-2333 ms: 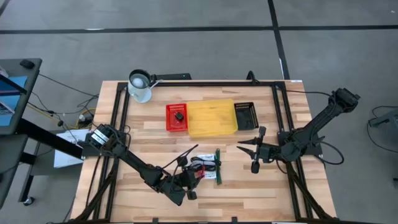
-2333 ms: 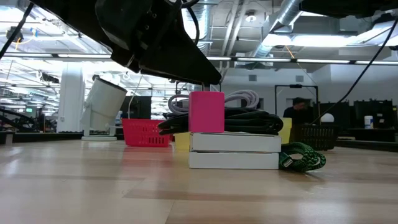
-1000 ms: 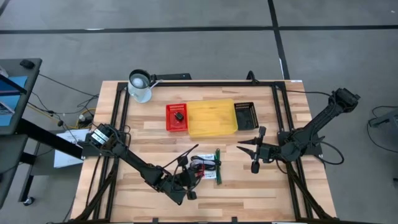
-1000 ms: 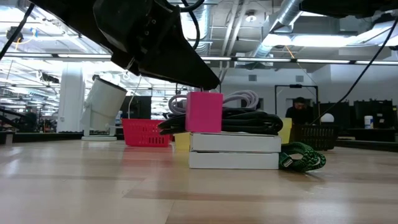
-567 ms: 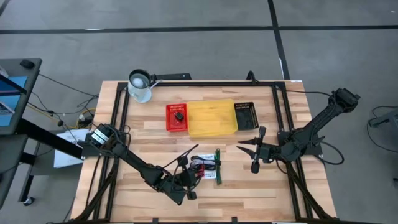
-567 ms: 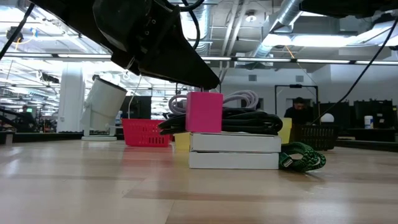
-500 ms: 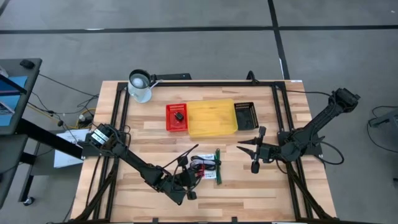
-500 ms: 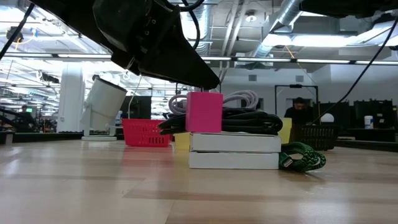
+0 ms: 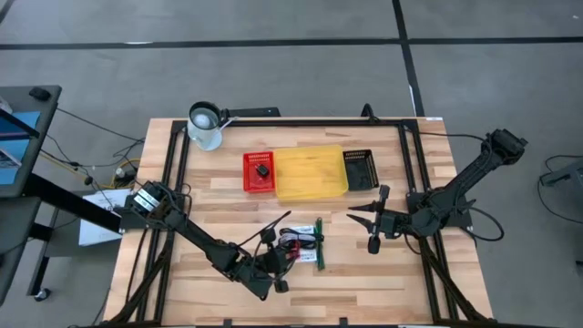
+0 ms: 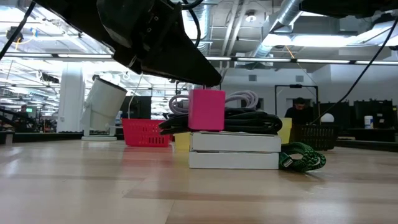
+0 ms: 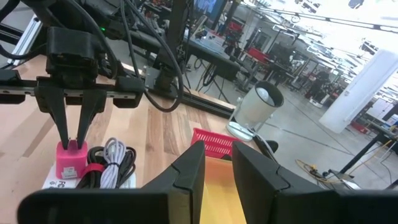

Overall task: Pick and place items into bin
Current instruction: Put the pink charger adapter into the red bin

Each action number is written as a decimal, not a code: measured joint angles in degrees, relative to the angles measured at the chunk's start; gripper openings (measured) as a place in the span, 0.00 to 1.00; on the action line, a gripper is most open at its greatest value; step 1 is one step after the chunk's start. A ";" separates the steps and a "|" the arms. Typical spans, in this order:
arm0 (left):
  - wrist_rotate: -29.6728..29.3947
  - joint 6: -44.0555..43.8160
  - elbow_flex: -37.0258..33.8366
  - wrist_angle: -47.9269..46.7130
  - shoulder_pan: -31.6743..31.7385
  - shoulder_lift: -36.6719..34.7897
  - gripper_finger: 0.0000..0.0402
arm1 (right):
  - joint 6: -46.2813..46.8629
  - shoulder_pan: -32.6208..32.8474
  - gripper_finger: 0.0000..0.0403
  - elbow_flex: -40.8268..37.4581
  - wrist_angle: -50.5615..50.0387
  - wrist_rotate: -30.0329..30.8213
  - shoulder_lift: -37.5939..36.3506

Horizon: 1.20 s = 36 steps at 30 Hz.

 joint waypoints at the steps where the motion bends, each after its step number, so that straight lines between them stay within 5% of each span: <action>1: 0.00 0.00 0.00 0.09 0.00 0.00 0.08 | 0.00 0.00 0.19 0.00 0.00 0.00 0.00; 22: -6.76 8.28 0.00 1.50 -2.18 -5.32 0.09 | -0.02 0.00 0.19 0.00 0.04 0.00 0.00; 36: -19.71 9.06 0.00 -21.14 -1.89 -19.23 0.09 | -1.17 -0.13 0.19 -0.02 0.77 0.00 0.00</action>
